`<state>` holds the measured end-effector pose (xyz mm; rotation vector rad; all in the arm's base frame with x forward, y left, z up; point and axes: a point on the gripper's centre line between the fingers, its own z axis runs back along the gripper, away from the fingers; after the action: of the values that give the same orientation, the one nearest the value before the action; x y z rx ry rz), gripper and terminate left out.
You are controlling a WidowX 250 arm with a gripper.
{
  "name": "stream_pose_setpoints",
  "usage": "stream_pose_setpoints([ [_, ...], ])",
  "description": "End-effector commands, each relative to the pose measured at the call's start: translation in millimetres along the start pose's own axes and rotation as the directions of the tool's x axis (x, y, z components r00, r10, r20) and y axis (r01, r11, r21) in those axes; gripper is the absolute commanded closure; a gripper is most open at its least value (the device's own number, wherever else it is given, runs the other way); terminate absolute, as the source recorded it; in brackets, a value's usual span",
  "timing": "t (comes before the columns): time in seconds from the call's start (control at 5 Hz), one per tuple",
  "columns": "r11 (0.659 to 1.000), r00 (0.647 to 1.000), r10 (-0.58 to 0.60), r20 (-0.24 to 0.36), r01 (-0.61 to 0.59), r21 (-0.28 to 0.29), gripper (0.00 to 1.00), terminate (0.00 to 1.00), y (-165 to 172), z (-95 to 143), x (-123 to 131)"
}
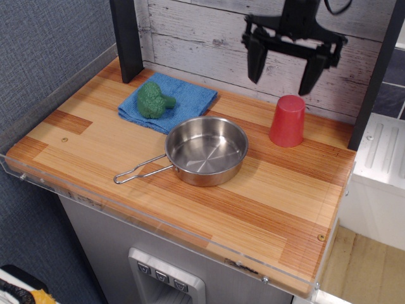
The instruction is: Move the red cup to the top right corner
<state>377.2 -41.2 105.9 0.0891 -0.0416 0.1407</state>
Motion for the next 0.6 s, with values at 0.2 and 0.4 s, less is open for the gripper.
stream_pose_setpoints([
  [0.2, 0.992, 0.990, 0.117, -0.075, -0.120, -0.037, 0.00, 0.00, 76.6, 56.7, -70.6],
  [0.4, 0.978, 0.976, 0.195, -0.100, -0.201, -0.051, 0.00, 0.00, 95.8, 57.2, -90.4],
])
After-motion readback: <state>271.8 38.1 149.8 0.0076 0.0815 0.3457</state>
